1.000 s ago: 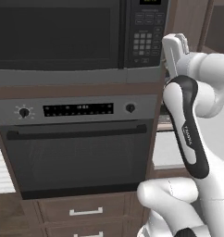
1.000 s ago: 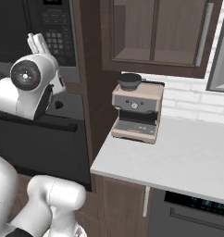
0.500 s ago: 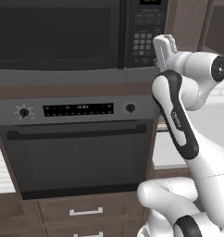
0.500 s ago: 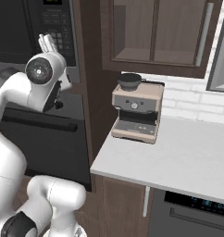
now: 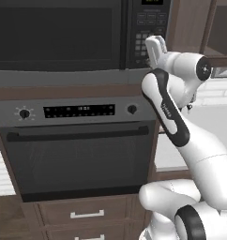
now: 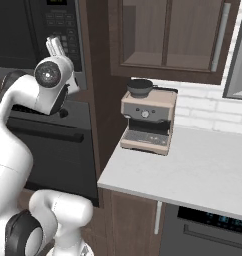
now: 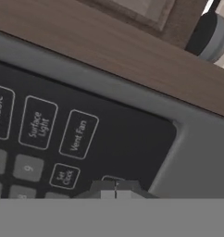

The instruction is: Open the microwave, place the bowl with waffle inside the microwave, then close the microwave door and turn it on.

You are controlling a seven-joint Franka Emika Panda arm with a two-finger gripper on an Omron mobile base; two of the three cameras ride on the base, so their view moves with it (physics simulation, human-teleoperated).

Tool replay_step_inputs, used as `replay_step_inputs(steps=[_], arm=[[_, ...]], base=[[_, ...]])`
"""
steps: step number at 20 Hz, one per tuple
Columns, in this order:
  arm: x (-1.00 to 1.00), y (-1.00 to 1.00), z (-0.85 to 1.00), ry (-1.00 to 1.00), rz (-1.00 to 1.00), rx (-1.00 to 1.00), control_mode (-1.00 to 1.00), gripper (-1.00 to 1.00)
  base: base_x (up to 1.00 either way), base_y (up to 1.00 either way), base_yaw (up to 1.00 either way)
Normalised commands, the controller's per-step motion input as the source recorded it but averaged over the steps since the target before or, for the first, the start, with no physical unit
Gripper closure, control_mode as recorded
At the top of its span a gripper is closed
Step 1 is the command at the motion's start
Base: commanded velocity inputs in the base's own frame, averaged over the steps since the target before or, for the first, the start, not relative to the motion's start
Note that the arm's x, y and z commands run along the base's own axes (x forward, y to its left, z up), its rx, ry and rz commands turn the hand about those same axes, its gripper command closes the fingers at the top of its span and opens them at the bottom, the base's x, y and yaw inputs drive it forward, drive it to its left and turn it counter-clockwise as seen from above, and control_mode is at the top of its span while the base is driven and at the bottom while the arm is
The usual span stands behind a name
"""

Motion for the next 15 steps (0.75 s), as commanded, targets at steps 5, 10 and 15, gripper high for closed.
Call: replay_step_inputs(steps=[5,10,15], arm=[[0.83,0.25,-0.31,0.00,0.00,-0.01,-1.00,1.00],[1.00,0.44,-0.91,-0.06,0.00,-0.12,-1.00,1.00],[1.00,0.60,-1.00,-0.12,0.00,-0.29,-1.00,1.00]], base=[[0.00,0.00,0.00],[0.00,0.00,0.00],[0.00,0.00,0.00]])
